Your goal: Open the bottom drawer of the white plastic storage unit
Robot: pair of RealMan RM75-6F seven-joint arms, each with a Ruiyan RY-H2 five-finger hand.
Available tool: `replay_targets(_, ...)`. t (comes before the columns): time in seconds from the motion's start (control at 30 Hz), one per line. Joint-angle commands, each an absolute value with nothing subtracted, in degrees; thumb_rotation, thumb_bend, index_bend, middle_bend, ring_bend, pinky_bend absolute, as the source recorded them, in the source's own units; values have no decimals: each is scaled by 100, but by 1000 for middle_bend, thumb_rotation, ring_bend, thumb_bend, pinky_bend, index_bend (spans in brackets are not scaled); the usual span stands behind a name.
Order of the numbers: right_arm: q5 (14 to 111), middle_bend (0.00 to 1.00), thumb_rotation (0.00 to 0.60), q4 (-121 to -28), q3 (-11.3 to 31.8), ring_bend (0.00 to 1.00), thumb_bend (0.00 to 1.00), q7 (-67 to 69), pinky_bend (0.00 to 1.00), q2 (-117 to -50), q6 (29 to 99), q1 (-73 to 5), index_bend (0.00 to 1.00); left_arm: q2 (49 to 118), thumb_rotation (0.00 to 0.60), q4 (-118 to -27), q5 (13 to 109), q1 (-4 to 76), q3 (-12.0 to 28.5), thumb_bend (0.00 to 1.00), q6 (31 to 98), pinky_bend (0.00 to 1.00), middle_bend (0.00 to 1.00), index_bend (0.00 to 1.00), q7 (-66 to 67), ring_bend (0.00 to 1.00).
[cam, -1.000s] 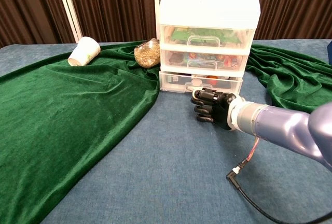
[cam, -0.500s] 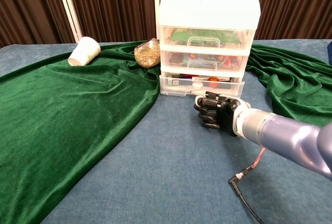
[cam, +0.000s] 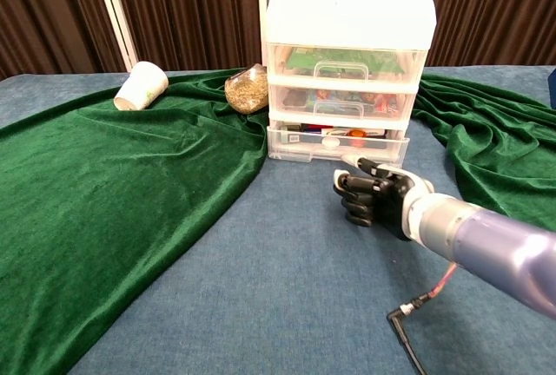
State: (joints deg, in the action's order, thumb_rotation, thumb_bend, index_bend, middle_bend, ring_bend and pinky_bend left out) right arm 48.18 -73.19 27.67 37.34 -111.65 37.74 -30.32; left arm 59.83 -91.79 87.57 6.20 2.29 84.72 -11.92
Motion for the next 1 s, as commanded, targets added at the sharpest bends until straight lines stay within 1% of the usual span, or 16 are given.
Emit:
replay_targets(0.03, 4970, 866, 600, -7731, 2520, 908, 539, 3686, 799, -10981, 3958, -2751, 0, 5982, 600, -9187, 8768, 617, 224, 91, 8481, 0, 0, 0, -1185, 0)
replay_targets(0.27, 5315, 862, 600, -8334, 2199, 906, 538, 3741, 799, -10718, 4098, -2401, 0, 5969, 600, -9240, 8862, 582, 197, 91, 8581, 0, 0, 0, -1126, 0)
replay_targets(0.37, 5552, 861, 600, -8598, 2055, 906, 537, 3718, 799, -10610, 4279, -2249, 35, 5964, 600, -9256, 8883, 572, 189, 91, 8606, 0, 0, 0, -1116, 0)
replay_targets(0.47, 6048, 861, 600, -8824, 1849, 906, 537, 3415, 799, -10571, 4916, -2057, 90, 5961, 600, -9265, 8918, 564, 181, 91, 8636, 0, 0, 0, -1114, 0)
replay_targets(0.6, 6748, 861, 600, -8776, 1666, 905, 537, 2624, 799, -10635, 5841, -1998, 152, 5963, 600, -9274, 8972, 541, 176, 91, 8716, 0, 0, 0, -1110, 0)
replay_targets(0.73, 7154, 847, 600, -8569, 1575, 892, 537, 1547, 793, -10576, 6301, -2135, 174, 5962, 600, -9288, 9010, 521, 169, 91, 8773, 0, 0, 0, -1084, 0)
replay_targets(0.9, 7142, 842, 600, -8439, 1612, 886, 537, 265, 790, -10470, 6505, -2325, 174, 5965, 600, -9309, 9052, 510, 152, 91, 8800, 0, 0, 0, -1037, 0)
replay_targets(1.0, 6723, 843, 600, -8398, 1736, 886, 537, -564, 790, -10421, 6384, -2496, 174, 5969, 600, -9311, 9046, 514, 151, 91, 8788, 0, 0, 0, -1017, 0)
